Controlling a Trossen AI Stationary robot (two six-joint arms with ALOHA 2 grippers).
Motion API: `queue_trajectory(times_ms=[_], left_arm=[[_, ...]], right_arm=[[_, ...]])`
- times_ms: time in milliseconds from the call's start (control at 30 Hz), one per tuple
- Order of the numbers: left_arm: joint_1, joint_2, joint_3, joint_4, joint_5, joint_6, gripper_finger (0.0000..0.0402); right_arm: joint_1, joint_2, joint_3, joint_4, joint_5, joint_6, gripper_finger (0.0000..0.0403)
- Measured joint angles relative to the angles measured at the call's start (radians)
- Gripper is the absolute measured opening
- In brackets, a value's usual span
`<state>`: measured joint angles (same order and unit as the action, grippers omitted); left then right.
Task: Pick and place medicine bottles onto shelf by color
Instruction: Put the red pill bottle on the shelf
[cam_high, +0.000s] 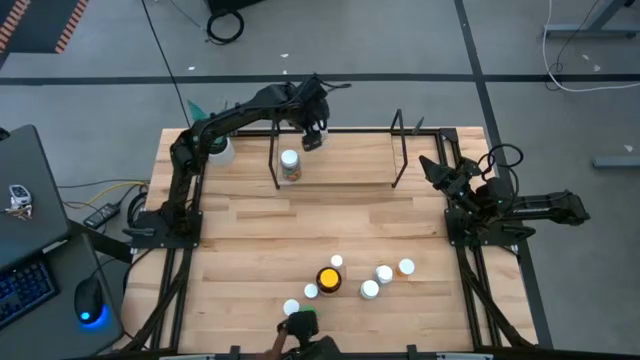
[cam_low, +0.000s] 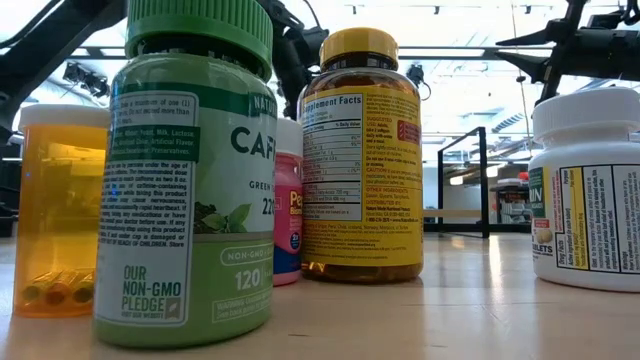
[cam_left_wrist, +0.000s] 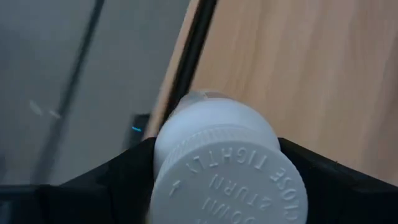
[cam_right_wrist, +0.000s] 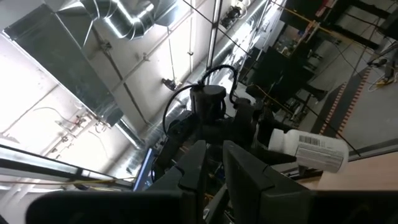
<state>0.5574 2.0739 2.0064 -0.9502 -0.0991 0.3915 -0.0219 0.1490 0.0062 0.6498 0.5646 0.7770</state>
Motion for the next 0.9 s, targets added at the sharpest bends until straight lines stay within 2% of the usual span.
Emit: queue_trajectory(times_ms=[100,167,333,500,900], left_arm=[[0.000,0.000,0.000,0.000,-0.006,0.176,0.0307],[-0.002,0.000,0.000,0.001,-0.006,0.228,0.0307],[-0.006,0.000,0.000,-0.039,-0.005,0.274,0.0307],[-0.005,0.007,0.000,-0.093,0.038,0.321,0.0307],[-0.002,0.048,0.000,-0.100,0.048,0.334,0.0307]], right_arm=[[0.000,0.000,0.000,0.000,0.000,0.013,0.0061],[0.000,0.000,0.000,0.000,0.000,0.015,0.0061],[0.000,0.000,0.000,0.000,0.000,0.014,0.0061],[0.000,0.000,0.000,0.000,0.003,0.008,0.0061],[0.000,0.000,0.000,0.001,0.003,0.009,0.0061]])
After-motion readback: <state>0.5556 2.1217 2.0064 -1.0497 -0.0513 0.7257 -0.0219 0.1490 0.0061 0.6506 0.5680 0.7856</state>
